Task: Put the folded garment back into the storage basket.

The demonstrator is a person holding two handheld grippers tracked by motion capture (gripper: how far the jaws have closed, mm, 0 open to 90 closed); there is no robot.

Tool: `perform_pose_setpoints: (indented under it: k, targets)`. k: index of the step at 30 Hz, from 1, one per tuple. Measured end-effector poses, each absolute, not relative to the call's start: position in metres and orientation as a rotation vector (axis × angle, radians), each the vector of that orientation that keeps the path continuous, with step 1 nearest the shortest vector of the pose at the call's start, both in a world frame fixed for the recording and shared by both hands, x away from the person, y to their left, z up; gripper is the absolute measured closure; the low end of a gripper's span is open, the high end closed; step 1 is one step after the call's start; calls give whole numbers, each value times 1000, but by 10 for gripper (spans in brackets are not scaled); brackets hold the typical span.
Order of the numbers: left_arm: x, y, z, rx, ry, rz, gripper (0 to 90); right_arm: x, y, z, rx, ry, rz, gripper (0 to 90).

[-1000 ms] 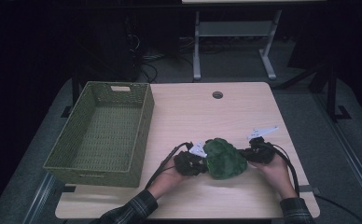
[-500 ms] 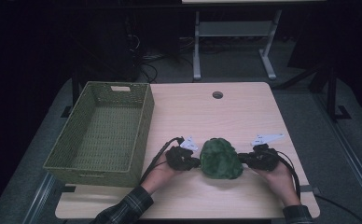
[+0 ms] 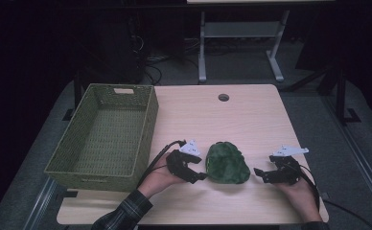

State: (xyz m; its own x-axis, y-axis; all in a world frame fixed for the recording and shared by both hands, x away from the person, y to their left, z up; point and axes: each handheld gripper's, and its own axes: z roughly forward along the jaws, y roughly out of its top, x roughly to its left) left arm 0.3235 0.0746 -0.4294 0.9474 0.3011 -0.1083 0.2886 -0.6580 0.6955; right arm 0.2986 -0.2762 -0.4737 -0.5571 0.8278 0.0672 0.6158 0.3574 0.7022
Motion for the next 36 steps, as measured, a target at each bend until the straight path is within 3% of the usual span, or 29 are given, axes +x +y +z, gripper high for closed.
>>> perform_pose_setpoints:
  k: [1, 3, 7, 22, 36]
  targets:
    - [324, 73, -429, 2327, 407, 24, 239, 299, -276, -479, 1286, 2316, 961, 101]
    - [325, 69, -428, 2342, 402, 30, 182, 300, -276, -480, 1283, 2309, 948, 88]
    - [329, 61, -425, 2340, 389, 38, 138, 302, -275, -483, 1284, 2283, 966, 31]
    - [336, 25, -429, 2406, 260, 100, 131, 303, -275, -484, 1289, 2280, 964, 30]
    - [341, 10, -455, 2467, 271, 101, 126, 303, -275, -484, 1291, 2278, 962, 31]
